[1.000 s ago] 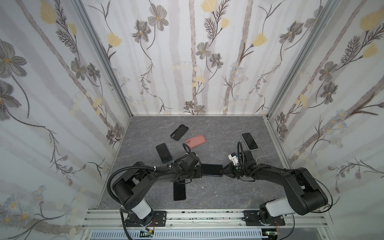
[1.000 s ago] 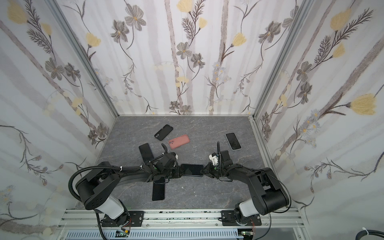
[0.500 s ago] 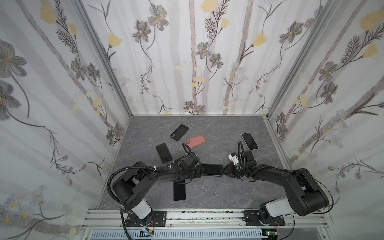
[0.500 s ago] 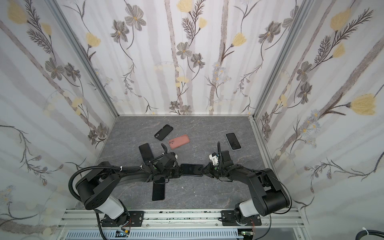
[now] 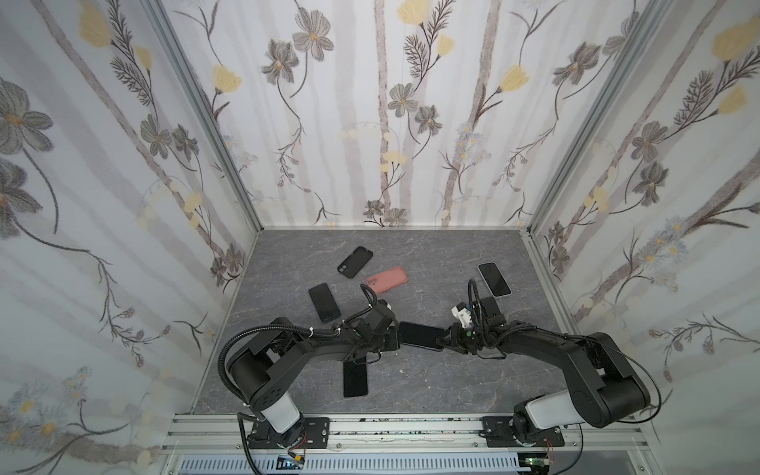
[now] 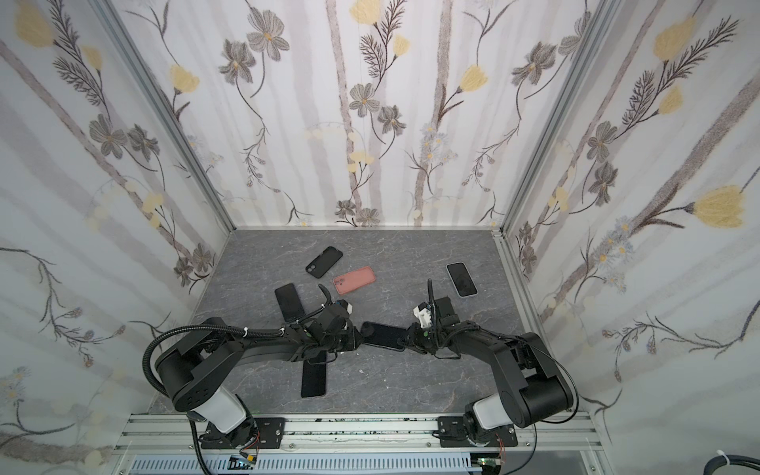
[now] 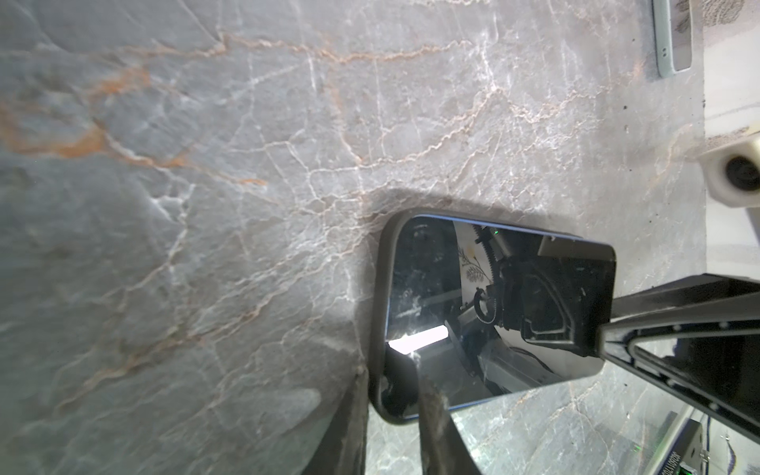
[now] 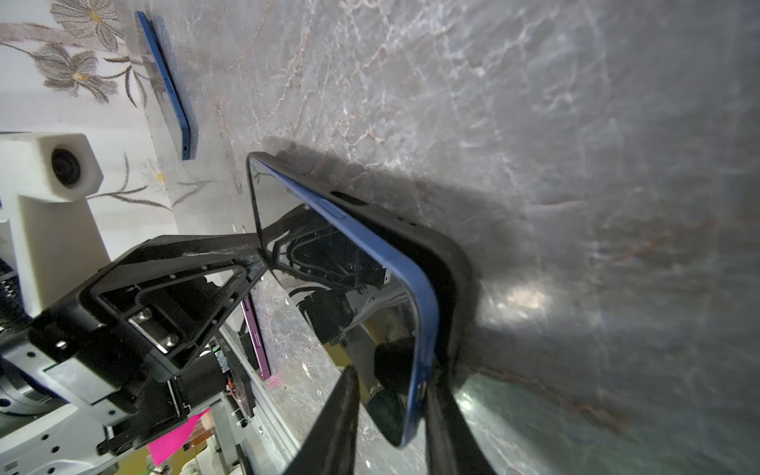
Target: Put the phone into the phone case
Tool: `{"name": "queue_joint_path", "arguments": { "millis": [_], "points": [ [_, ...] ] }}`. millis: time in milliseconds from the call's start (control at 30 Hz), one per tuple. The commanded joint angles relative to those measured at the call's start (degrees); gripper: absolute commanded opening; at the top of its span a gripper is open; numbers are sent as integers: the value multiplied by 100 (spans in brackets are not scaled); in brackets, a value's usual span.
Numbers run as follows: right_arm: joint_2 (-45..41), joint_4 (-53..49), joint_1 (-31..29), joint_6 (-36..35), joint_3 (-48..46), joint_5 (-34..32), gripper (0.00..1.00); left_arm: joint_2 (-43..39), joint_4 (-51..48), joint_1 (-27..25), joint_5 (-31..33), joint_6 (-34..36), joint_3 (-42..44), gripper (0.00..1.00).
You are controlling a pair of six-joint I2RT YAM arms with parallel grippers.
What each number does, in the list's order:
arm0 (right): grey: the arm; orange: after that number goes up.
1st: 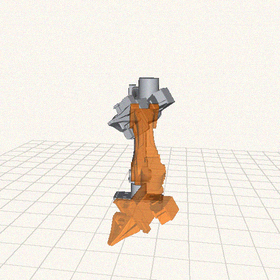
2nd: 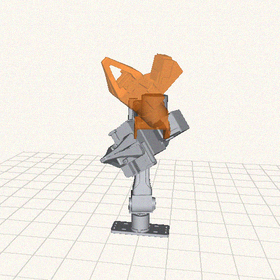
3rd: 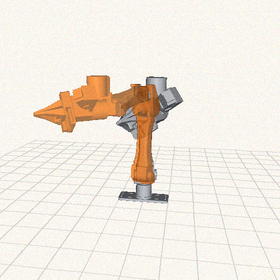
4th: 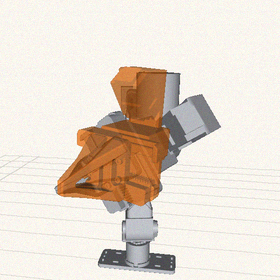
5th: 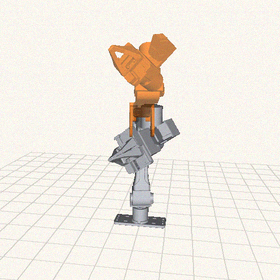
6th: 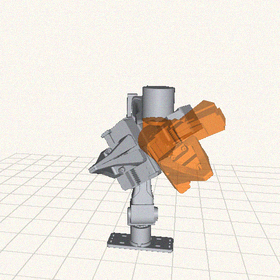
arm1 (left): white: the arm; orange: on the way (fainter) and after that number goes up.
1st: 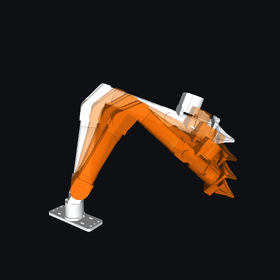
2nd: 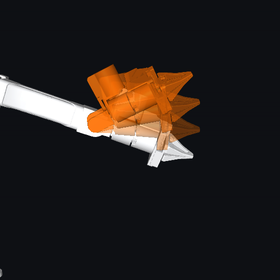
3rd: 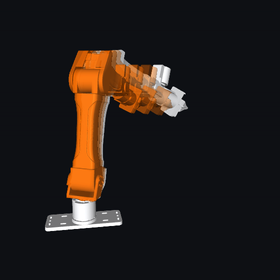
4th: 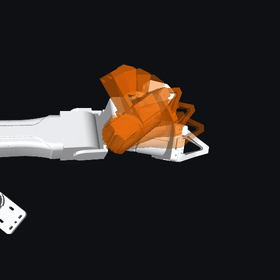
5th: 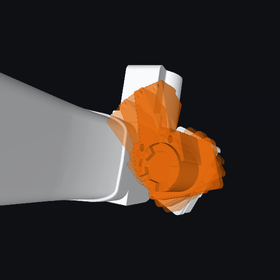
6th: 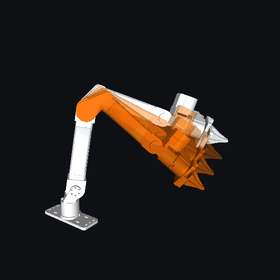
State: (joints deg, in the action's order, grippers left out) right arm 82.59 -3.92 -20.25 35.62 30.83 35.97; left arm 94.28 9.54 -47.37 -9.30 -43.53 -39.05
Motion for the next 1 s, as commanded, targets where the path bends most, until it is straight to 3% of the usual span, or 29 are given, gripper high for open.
{"name": "queue_joint_path", "arguments": {
  "millis": [0,333,600,733,967],
  "points": [
    [-257,-760,-3,-150,254,-553,35,-131,-889,-9,-51,34,-98,29],
    [-624,-1795,1,-431,745,-1173,37,-601,-1317,81,205,297,-764,39],
    [-118,-1234,-14,-446,629,-658,17,91,-1205,160,55,555,-1038,39],
    [100,-1133,-9,-485,591,-548,15,231,-1115,159,-34,481,-967,38],
    [388,-1111,-28,-581,449,-595,4,391,-932,155,-359,320,-724,36]
  ]
}}
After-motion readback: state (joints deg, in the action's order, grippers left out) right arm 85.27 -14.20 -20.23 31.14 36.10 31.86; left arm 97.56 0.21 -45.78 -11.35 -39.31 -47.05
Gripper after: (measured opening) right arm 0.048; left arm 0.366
